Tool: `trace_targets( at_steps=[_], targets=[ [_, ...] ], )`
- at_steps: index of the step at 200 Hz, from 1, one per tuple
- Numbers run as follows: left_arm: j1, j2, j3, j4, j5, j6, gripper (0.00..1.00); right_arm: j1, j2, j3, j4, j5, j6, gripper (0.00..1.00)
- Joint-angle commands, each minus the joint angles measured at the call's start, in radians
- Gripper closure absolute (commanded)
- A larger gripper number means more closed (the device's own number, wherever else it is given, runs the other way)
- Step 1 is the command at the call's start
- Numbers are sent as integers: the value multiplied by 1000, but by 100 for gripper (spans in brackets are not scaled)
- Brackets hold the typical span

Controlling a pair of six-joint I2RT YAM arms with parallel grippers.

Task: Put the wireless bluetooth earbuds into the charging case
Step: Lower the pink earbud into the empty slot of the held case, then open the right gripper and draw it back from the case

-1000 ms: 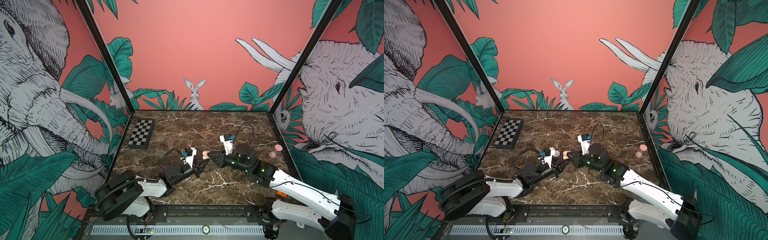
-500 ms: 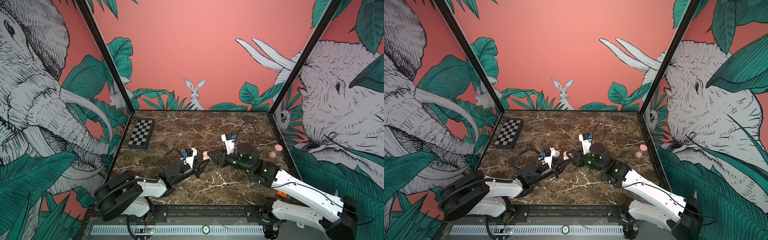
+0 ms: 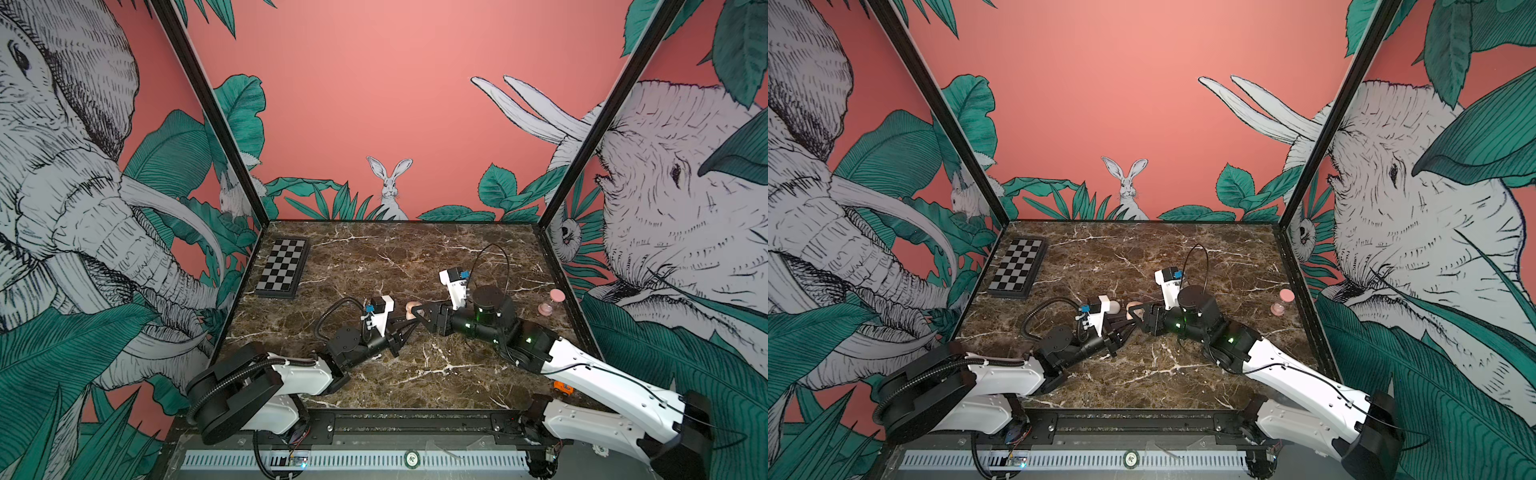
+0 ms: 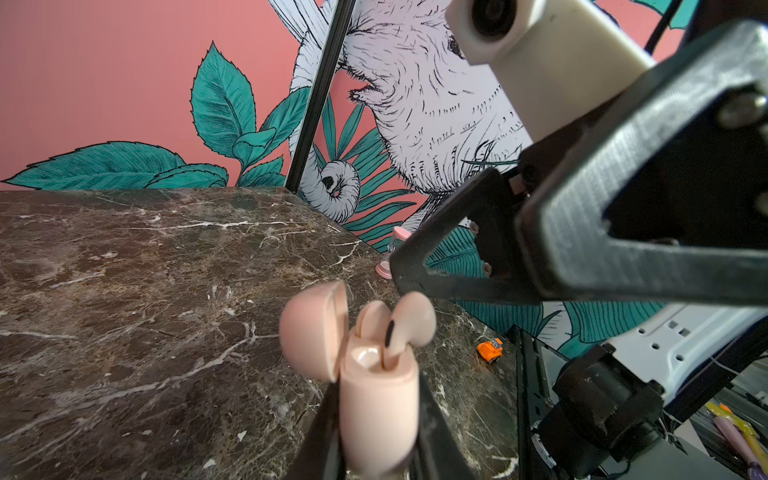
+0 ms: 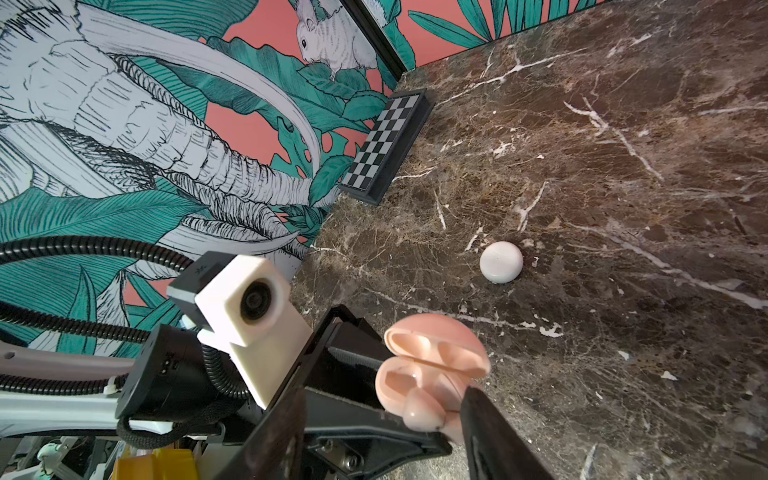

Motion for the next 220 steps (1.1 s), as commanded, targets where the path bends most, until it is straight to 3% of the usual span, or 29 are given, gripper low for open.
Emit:
trace_targets(
  at_steps=[1,220],
  targets=[
    [-1,-29,11,16,4,9,100,9,-7,7,29,-25,10,41],
    [-1,-16,13,17,-2,6,100,10,16,3,84,-95,49,45]
  ],
)
